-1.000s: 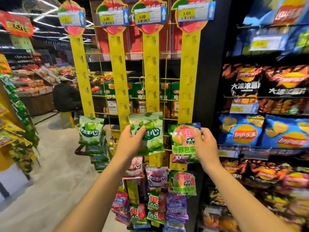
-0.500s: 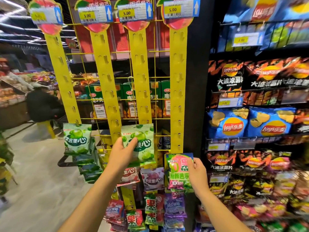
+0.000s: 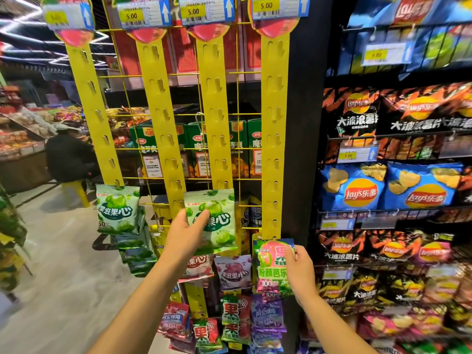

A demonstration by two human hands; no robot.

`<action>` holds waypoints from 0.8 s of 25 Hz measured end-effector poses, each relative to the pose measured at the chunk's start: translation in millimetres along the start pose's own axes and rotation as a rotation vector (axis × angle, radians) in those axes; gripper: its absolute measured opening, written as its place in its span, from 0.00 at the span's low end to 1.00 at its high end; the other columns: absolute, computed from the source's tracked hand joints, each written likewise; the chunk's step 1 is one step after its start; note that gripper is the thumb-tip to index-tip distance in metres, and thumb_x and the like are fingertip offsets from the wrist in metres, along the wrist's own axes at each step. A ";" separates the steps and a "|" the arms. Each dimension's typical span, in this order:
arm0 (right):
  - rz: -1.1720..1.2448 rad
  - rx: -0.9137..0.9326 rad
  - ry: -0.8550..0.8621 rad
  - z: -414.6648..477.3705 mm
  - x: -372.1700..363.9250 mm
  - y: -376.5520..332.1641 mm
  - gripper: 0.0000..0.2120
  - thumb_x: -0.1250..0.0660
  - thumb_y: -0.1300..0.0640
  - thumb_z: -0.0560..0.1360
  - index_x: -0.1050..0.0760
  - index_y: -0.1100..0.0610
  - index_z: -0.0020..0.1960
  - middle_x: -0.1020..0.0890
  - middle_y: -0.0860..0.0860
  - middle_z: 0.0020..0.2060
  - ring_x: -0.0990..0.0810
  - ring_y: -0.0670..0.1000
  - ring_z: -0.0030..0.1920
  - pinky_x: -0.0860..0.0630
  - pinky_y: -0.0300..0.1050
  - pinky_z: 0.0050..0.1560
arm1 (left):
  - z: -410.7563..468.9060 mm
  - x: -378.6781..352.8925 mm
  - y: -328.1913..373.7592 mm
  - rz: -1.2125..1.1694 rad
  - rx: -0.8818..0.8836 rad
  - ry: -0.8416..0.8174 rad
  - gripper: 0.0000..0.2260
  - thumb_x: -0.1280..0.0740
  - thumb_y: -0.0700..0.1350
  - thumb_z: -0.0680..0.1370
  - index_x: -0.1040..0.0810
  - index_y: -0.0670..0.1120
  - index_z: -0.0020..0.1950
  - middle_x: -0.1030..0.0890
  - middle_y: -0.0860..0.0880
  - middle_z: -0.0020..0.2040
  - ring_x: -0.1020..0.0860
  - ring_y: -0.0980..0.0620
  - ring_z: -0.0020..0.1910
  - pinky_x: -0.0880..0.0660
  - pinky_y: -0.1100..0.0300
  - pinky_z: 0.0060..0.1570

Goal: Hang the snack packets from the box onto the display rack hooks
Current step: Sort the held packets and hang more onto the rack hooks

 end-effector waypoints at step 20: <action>-0.536 0.306 0.125 3.6 25.7 -87.3 0.20 0.36 0.41 0.79 0.29 0.52 0.64 0.26 0.47 0.55 0.25 0.49 0.57 0.24 0.48 0.50 | 9.5 17.7 -8.1 -0.024 0.011 0.012 0.05 0.33 0.53 0.83 0.24 0.55 0.58 0.15 0.52 0.55 0.16 0.50 0.56 0.17 0.44 0.56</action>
Point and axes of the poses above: each hand's wrist, its own z-axis towards the middle knuckle, its own x-axis out of the back of the hand, y = z × x, the point moved 10 cm from there along z, towards the middle knuckle
